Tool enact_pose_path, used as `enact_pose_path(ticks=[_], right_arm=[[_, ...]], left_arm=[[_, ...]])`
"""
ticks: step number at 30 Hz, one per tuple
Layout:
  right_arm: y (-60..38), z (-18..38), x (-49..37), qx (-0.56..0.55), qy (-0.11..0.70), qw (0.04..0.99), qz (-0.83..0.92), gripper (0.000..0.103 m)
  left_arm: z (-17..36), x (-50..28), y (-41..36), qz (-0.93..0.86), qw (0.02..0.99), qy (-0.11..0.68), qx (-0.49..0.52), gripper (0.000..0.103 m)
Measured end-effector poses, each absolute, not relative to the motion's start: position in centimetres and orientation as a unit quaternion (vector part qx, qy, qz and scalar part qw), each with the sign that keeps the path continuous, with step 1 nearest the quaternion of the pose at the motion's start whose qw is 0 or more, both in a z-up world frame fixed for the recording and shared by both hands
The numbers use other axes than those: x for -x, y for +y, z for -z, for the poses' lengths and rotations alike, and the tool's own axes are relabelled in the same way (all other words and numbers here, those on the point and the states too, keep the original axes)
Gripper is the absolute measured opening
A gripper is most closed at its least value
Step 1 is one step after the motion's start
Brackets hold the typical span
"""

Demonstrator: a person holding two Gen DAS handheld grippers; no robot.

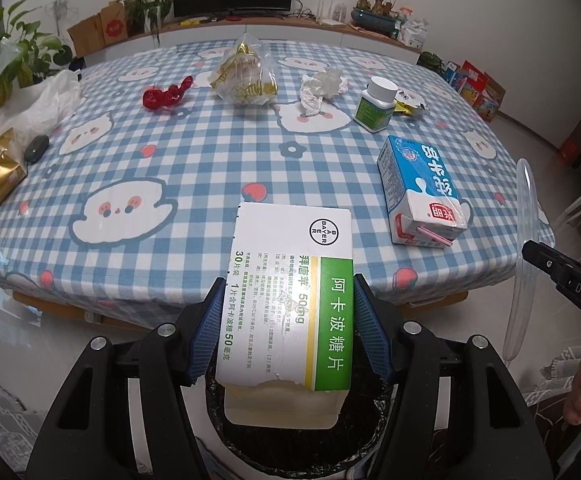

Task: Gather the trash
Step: 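Lift the medicine box and plastic tube toward the bin with both tools, then lower the medicine box into the black bin and open the left tool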

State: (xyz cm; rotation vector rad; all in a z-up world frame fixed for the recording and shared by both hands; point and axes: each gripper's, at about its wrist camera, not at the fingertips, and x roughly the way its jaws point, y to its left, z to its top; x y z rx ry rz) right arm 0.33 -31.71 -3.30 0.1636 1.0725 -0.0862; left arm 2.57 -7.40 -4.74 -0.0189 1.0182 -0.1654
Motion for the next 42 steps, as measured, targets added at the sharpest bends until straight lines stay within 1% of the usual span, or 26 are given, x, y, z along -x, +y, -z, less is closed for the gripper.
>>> enact_pose_path(ticks=[10, 16, 19, 25, 42], right_arm=[[-31.7, 4.1, 2.3, -0.076, 0.517, 0.852, 0.044, 0.024], [-31.6, 5.4, 4.1, -0.073, 0.528, 0.845, 0.044, 0.024], [-31.4, 5.4, 4.8, -0.069, 0.521, 0.85, 0.043, 0.024], [-31.2, 8.0, 6.0, -0.079, 0.542, 0.836, 0.045, 0.024], [-30.1, 12.0, 6.8, -0.064, 0.567, 0.82, 0.053, 0.024]], left_arm=[[5.9, 0.4, -6.9, 0.071, 0.868, 0.49, 0.017, 0.06], [7.2, 2.2, -7.1, 0.066, 0.867, 0.494, 0.015, 0.06], [8.2, 2.9, -7.1, 0.064, 0.862, 0.502, 0.018, 0.06], [10.4, 4.2, -7.1, 0.059, 0.856, 0.513, 0.016, 0.06], [15.1, 4.3, -7.5, 0.054, 0.844, 0.533, 0.01, 0.06]])
